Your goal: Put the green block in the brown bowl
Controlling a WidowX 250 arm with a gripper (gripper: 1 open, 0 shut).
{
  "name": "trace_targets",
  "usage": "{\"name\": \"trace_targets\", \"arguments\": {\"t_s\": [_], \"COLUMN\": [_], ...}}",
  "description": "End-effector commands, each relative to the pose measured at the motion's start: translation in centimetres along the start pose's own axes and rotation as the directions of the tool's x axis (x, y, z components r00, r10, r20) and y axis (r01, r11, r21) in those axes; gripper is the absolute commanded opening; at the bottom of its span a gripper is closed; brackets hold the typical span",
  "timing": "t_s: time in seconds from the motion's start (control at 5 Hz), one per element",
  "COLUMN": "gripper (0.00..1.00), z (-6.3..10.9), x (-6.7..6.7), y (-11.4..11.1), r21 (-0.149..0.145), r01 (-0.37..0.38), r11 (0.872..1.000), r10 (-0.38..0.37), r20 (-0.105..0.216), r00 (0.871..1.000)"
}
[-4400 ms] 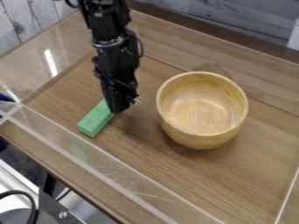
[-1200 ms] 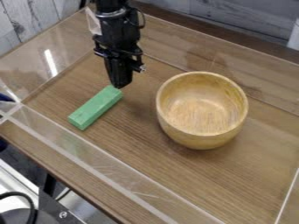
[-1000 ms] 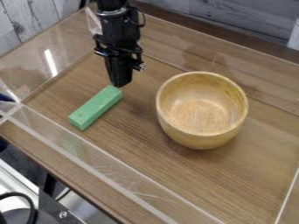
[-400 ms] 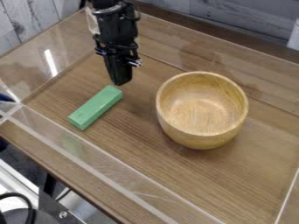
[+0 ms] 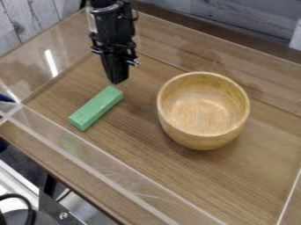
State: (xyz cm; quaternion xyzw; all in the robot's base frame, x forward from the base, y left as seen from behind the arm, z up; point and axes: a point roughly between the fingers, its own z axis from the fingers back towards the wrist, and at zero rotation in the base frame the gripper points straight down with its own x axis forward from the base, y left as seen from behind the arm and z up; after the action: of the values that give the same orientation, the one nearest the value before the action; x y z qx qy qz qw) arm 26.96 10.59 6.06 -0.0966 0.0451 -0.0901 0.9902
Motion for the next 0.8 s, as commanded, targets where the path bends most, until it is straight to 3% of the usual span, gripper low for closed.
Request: {"name": "trace_targets", "arguments": {"t_s": [0.0, 0.6], "gripper": [0.0, 0.0], "z": [1.57, 1.75], "x": [0.5, -0.46], "y": [0.39, 0.1], "r21": [0.008, -0.032], "r01": [0.001, -0.011], "r11": [1.0, 0.999], "r10": [-0.002, 0.012], "r20": [0.038, 0.025], "r00": [0.999, 1.0]}}
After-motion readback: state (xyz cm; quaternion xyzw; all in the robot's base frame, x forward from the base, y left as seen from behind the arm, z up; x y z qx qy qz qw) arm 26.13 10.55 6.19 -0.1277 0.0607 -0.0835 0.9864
